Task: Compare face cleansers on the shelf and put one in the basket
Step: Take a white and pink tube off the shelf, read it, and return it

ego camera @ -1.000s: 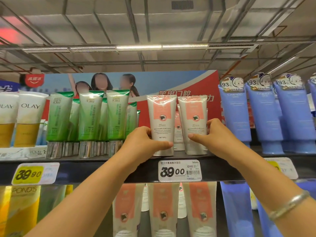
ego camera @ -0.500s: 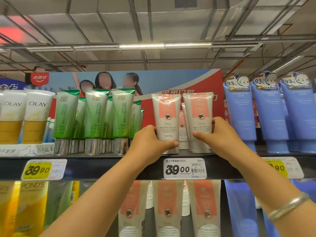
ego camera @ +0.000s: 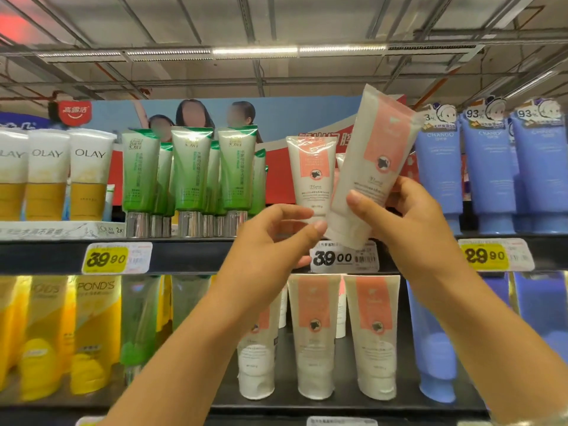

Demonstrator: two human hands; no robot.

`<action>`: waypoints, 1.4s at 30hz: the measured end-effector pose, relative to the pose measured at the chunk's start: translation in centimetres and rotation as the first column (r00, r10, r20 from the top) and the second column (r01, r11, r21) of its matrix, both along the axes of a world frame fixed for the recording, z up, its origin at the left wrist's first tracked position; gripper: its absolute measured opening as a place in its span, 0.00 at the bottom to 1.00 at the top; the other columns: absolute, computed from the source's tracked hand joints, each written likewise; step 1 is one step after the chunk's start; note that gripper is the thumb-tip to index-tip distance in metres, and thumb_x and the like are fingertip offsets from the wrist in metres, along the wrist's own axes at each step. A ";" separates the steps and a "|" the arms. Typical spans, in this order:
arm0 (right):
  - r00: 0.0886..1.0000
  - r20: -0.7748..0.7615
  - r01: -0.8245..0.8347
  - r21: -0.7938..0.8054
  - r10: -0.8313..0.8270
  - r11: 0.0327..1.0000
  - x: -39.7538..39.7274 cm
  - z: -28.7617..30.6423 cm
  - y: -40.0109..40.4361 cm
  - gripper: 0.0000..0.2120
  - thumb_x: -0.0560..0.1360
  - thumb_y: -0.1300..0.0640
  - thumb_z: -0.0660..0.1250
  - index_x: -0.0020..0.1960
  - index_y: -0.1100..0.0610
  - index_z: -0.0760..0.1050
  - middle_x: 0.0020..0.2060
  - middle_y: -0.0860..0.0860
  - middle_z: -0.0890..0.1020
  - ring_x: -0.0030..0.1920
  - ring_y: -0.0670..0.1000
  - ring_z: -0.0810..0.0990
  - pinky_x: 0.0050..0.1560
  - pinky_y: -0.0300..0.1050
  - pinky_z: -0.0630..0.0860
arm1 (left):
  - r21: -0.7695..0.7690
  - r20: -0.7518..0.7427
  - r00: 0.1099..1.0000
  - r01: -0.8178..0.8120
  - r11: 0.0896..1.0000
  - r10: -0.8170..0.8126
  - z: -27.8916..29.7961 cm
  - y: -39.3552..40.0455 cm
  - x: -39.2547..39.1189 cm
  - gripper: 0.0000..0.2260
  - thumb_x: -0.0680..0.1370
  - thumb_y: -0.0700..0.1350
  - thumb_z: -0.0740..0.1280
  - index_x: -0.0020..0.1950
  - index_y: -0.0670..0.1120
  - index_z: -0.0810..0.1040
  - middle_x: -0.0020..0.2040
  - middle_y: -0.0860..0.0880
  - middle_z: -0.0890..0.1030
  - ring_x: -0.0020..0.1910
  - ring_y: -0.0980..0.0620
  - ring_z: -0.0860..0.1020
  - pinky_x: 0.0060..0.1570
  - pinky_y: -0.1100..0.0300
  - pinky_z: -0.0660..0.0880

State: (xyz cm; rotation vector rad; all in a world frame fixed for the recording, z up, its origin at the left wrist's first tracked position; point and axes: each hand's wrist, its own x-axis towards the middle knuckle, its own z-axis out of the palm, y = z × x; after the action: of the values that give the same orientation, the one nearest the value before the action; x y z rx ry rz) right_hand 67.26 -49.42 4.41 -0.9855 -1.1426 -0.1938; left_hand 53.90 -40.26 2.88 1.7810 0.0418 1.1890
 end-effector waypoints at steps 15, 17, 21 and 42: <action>0.916 -0.351 -0.252 -0.129 0.193 0.959 -9.2 -13.6 -0.6 0.26 0.58 0.49 0.72 0.54 0.56 0.75 0.43 0.50 0.85 0.40 0.45 0.84 0.35 0.34 0.77 | -0.545 0.032 0.947 0.284 0.789 -0.318 -14.3 -2.5 -6.4 0.20 0.65 0.52 0.70 0.54 0.44 0.80 0.50 0.43 0.84 0.48 0.49 0.83 0.44 0.61 0.79; 0.893 -0.404 -0.266 -0.120 0.198 0.956 -10.4 -15.2 -0.7 0.25 0.58 0.50 0.72 0.53 0.57 0.75 0.42 0.50 0.85 0.40 0.45 0.84 0.35 0.34 0.77 | -0.609 0.068 0.933 0.320 0.726 -0.354 -15.8 -3.0 -7.6 0.21 0.67 0.50 0.69 0.55 0.41 0.79 0.49 0.42 0.84 0.46 0.48 0.82 0.45 0.59 0.80; 0.854 -0.490 -0.267 -0.123 0.176 0.956 -13.0 -18.4 -1.0 0.28 0.56 0.48 0.73 0.53 0.58 0.76 0.42 0.50 0.85 0.41 0.45 0.84 0.36 0.33 0.76 | -0.722 0.125 0.912 0.354 0.595 -0.391 -18.5 -3.9 -10.1 0.19 0.66 0.45 0.69 0.53 0.37 0.79 0.49 0.39 0.83 0.42 0.46 0.82 0.42 0.56 0.80; 0.629 -0.768 -0.366 -0.154 0.122 0.918 -21.7 -26.6 -4.6 0.17 0.69 0.51 0.67 0.53 0.60 0.77 0.46 0.55 0.85 0.47 0.52 0.84 0.43 0.42 0.79 | -0.917 0.185 0.856 0.327 0.228 -0.482 -26.4 -5.7 -19.6 0.14 0.65 0.41 0.70 0.47 0.36 0.83 0.53 0.33 0.81 0.45 0.39 0.83 0.38 0.51 0.81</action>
State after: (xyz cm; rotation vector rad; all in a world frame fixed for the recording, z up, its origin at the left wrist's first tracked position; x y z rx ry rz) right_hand 45.55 -54.01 -22.16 -1.0091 -0.5130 0.6028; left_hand 34.27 -45.99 -23.55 0.6944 0.2730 0.4040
